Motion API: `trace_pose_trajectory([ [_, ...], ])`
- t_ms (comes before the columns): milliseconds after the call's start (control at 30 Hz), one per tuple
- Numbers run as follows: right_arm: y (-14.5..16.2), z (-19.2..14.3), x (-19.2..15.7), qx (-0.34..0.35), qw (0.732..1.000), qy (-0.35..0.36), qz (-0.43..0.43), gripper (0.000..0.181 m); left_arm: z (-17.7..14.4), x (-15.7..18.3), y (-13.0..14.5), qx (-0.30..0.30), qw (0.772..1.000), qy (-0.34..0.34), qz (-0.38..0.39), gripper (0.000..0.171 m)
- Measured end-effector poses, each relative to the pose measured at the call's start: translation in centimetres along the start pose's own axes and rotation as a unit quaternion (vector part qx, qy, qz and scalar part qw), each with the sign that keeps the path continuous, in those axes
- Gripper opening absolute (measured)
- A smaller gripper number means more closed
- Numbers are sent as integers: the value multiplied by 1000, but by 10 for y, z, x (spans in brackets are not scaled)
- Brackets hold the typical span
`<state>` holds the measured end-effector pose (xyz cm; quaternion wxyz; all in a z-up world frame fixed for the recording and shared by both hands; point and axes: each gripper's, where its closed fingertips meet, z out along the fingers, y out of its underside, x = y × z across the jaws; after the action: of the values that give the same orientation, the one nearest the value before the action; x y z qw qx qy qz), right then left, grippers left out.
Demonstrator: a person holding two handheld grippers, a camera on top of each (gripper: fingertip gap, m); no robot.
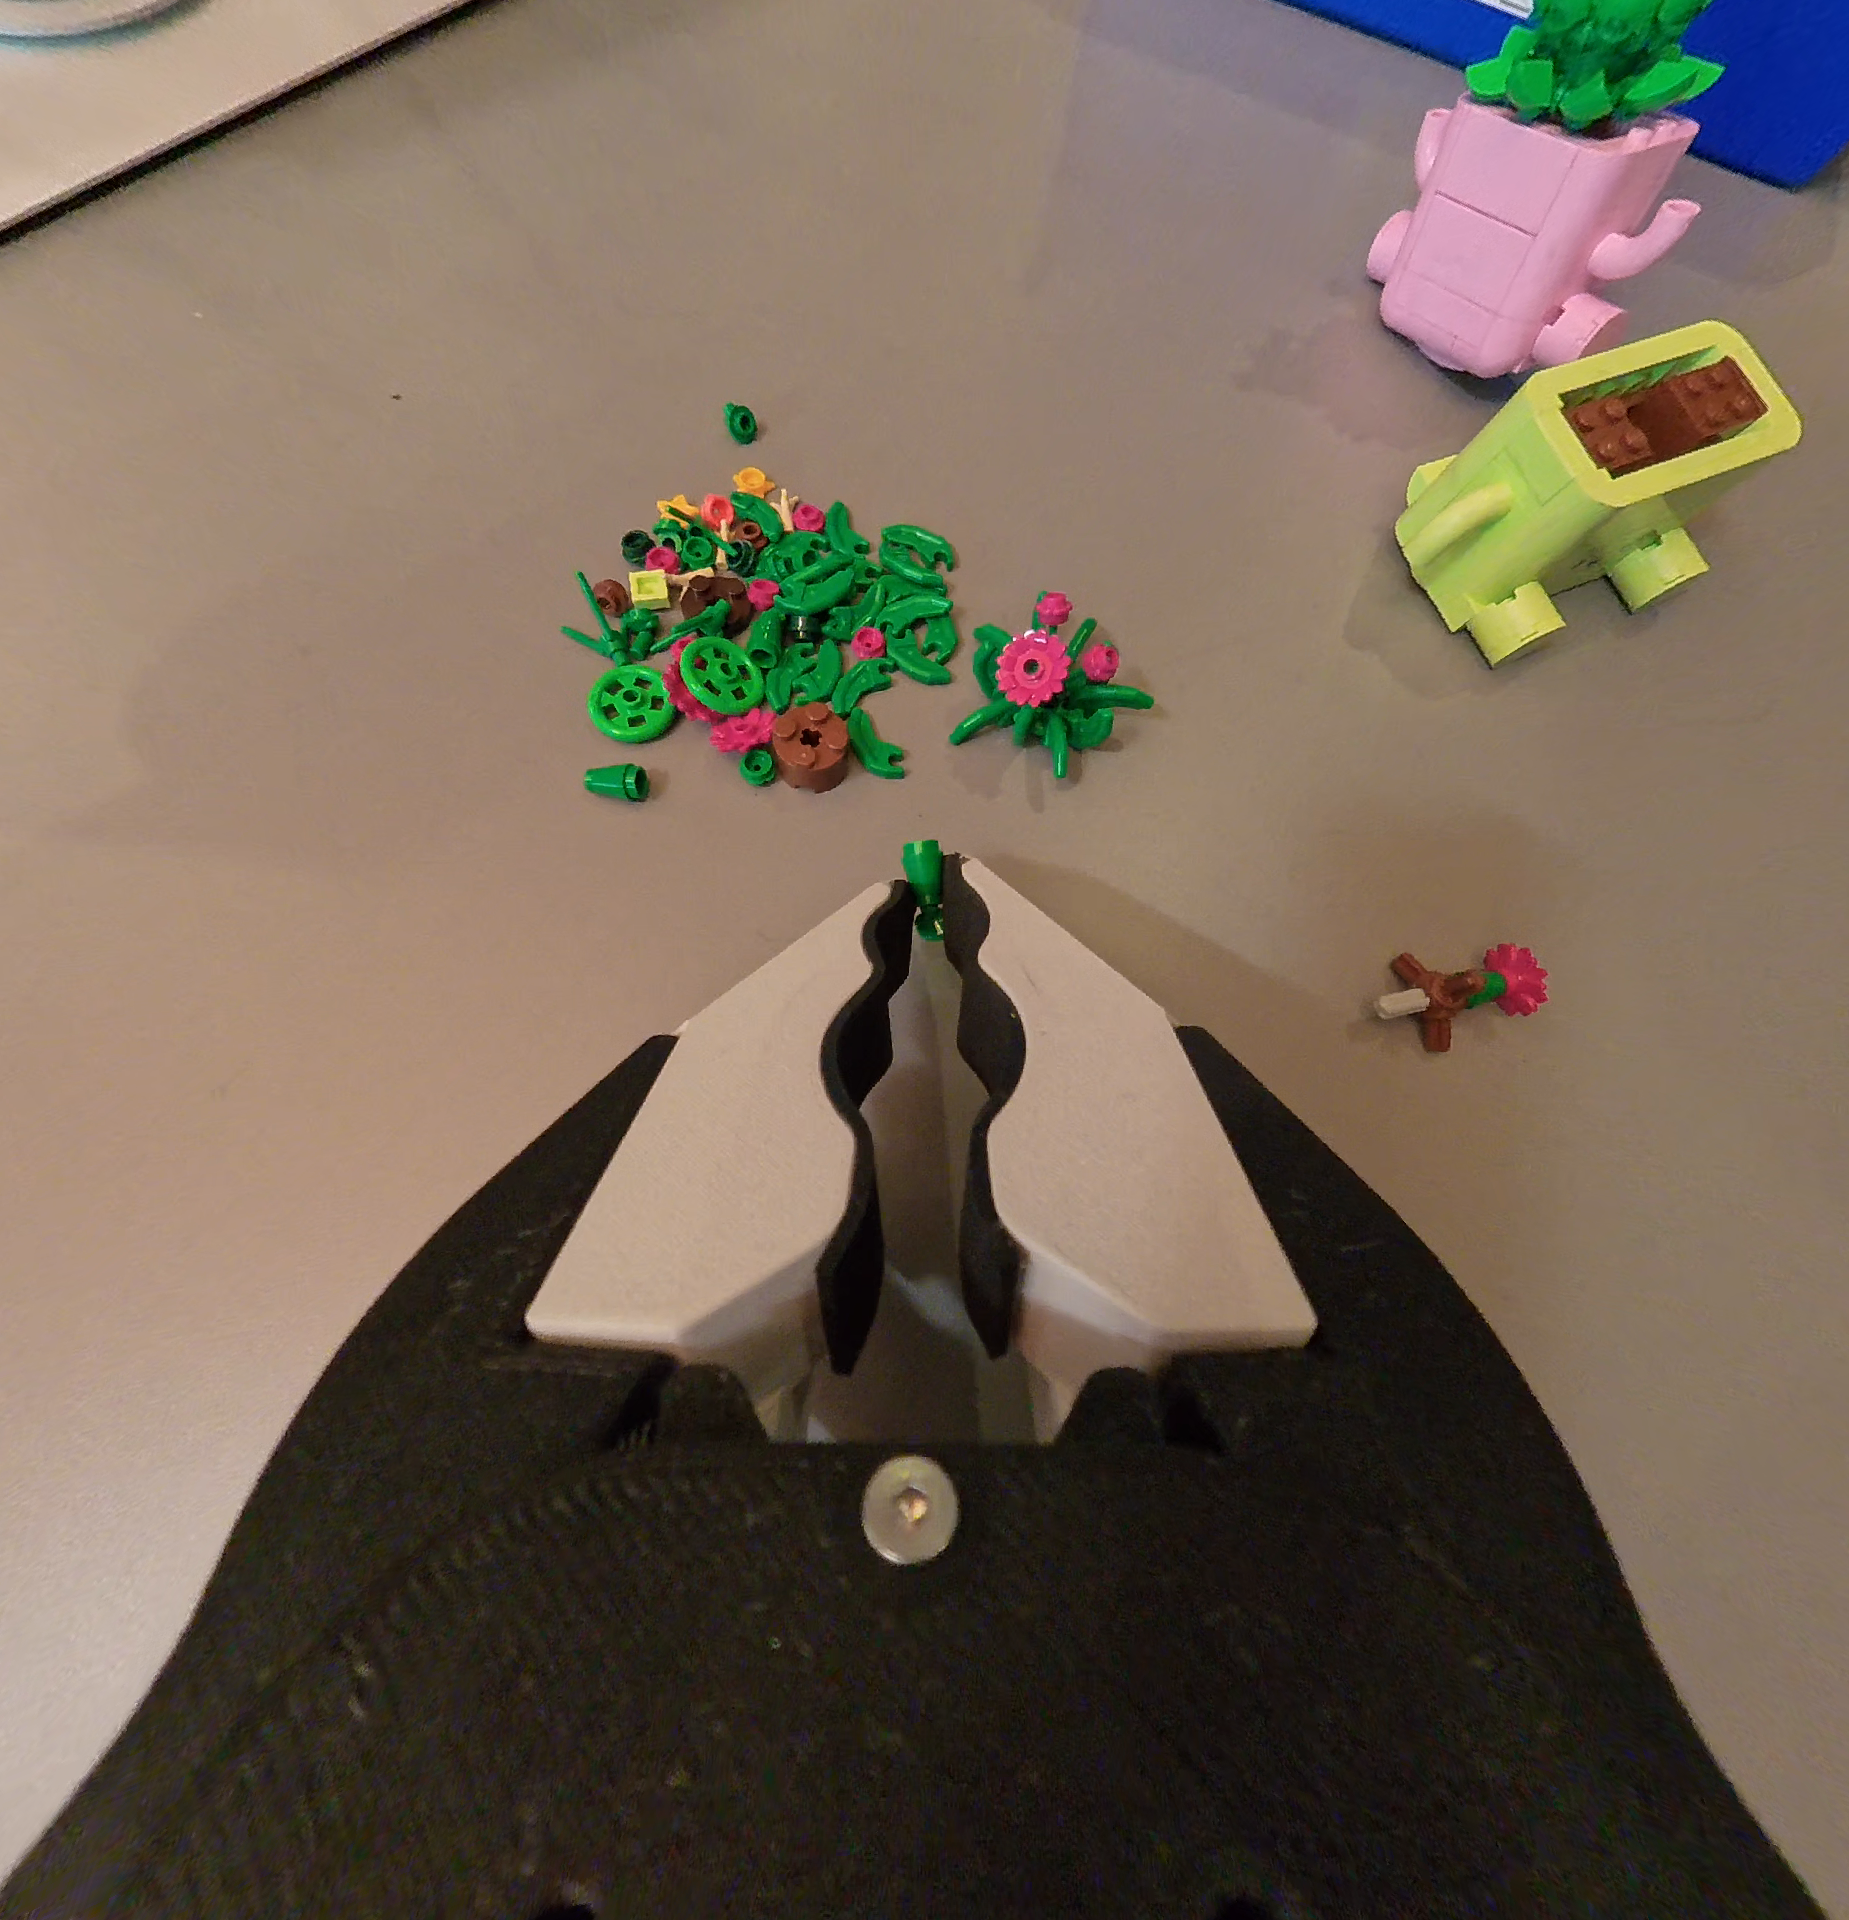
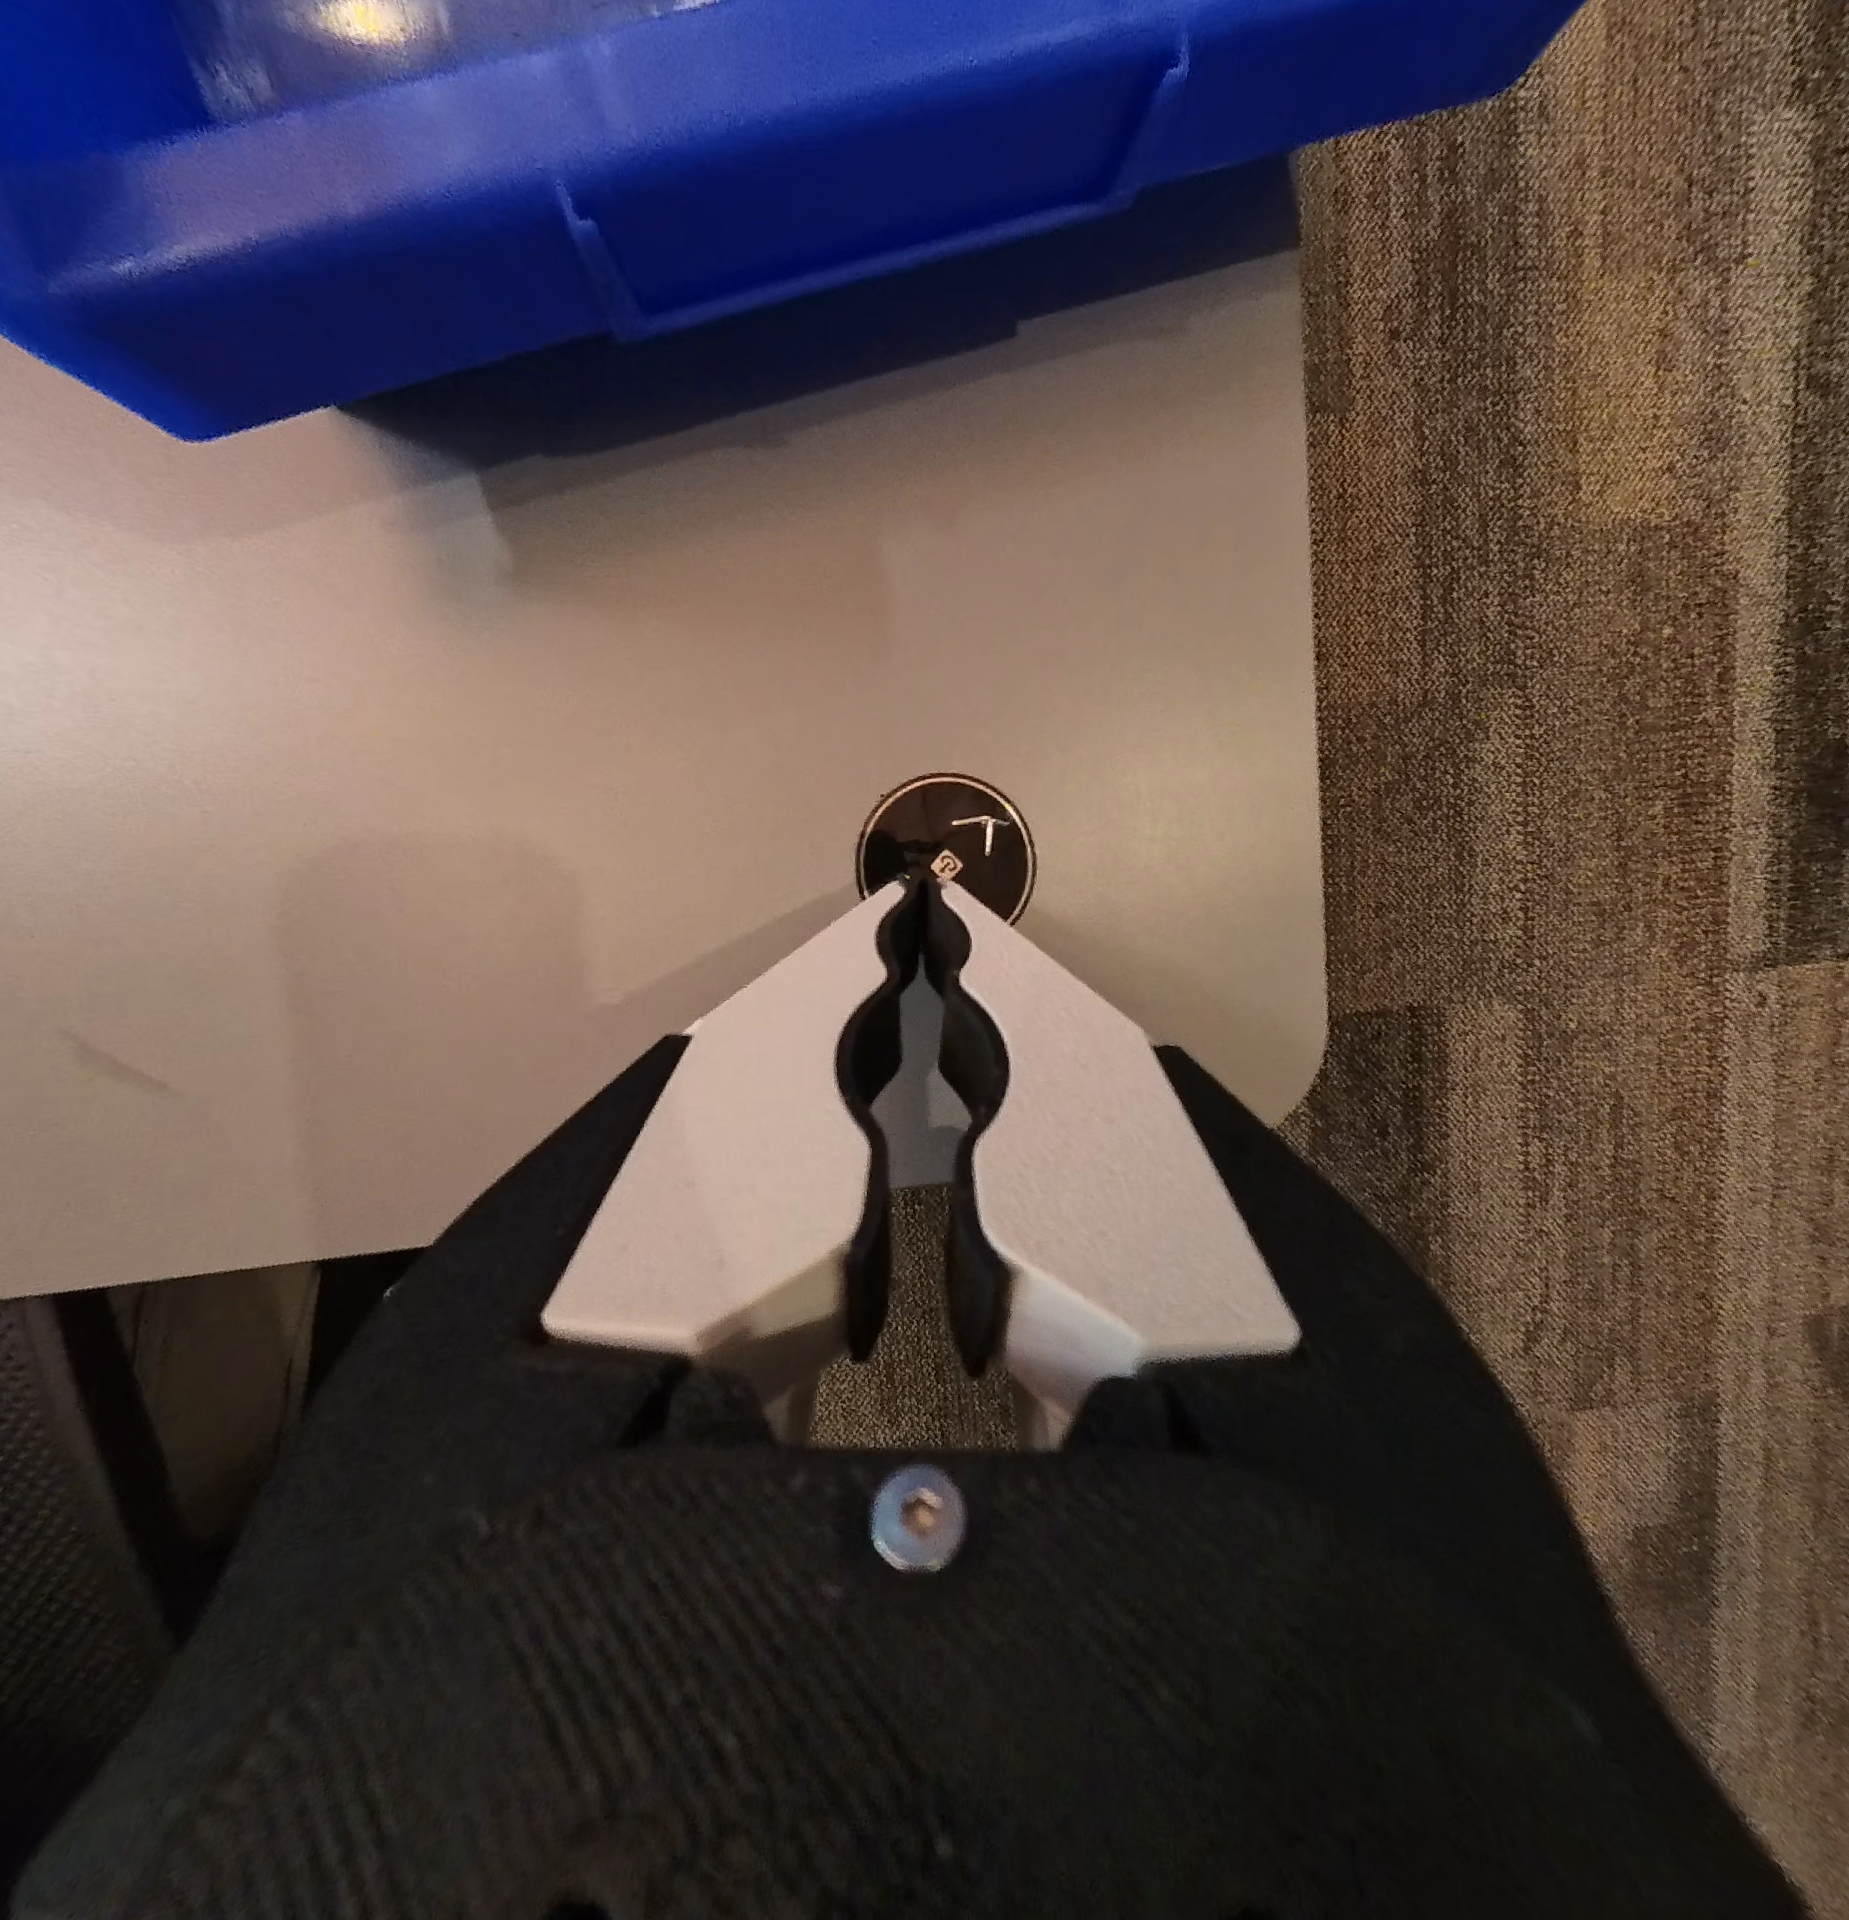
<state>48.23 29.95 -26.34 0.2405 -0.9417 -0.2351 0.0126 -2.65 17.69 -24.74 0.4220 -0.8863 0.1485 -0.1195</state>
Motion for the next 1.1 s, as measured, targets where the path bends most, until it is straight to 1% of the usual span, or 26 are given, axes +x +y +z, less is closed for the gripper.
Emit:
trace_pose_trajectory([
  [100,0,-1,0,21,1000,8,11,0,-1,0,-1,5,1000,2,-1,2],
  [233,-1,-3,1,93,995,27,39,0,-2,0,-2,9,1000,6,-4,2],
  [300,-2,-5,2,115,992,36,44,0,-3,0,-2,11,1000,7,-5,2],
  [700,-9,-13,4,86,995,46,19,0,-6,-1,-6,10,1000,-9,4,2],
  [967,-21,-11,1,64,997,30,20,0,-6,-3,-6,10,1000,-6,-7,2],
  [1000,-25,-13,1,70,997,36,14,0,-6,-2,-6,12,1000,-3,-9,3],
  [1100,-52,-29,5,122,990,69,-13,0,-6,-1,-6,14,1000,11,-22,3],
])
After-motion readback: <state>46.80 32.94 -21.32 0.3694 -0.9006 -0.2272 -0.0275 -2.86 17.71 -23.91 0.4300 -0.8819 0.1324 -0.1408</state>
